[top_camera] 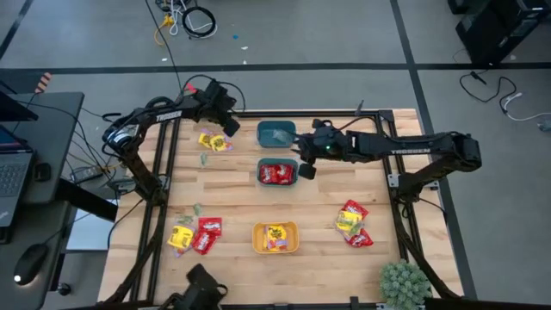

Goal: Sort candy
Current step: Put the green gummy into the blue bin

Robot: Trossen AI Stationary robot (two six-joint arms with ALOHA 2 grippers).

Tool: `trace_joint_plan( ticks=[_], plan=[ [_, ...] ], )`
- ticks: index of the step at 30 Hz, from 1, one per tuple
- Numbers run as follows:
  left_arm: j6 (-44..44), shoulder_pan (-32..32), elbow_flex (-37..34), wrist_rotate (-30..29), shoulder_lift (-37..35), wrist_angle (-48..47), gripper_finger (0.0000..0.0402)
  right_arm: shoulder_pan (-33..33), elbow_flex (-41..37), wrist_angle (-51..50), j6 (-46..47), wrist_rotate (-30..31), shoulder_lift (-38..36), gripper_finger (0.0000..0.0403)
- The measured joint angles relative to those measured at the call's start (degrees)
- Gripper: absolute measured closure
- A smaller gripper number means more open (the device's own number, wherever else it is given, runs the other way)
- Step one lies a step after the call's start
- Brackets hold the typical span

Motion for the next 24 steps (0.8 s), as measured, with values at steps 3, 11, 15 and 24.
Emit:
trace_joint_plan(
  ticks=[3, 11, 15, 24],
  plan=[
    [2.3, -3.9, 2.3, 2.4, 0.0, -0.3, 0.04, 0.0, -0.1, -2.6, 1.7, 5.9, -0.5, 0.0304],
    [11.8, -14.7, 8.2, 2.5, -0.1, -1.5, 0.0401, -0.7, -0.2, -5.7, 3.7, 8.5, -0.2, 0.0304],
    [20.1, -18.0, 8.5, 2.5, -0.1, -0.1, 0.0401, -0.7, -0.2, -5.6, 3.5, 8.5, 0.1, 0.0304],
    [25.3, -17.2, 8.5, 4.3, 2.0, 4.4, 0.0401, -0.7, -0.2, -4.9, 2.8, 8.5, 0.2, 0.0304]
  ],
)
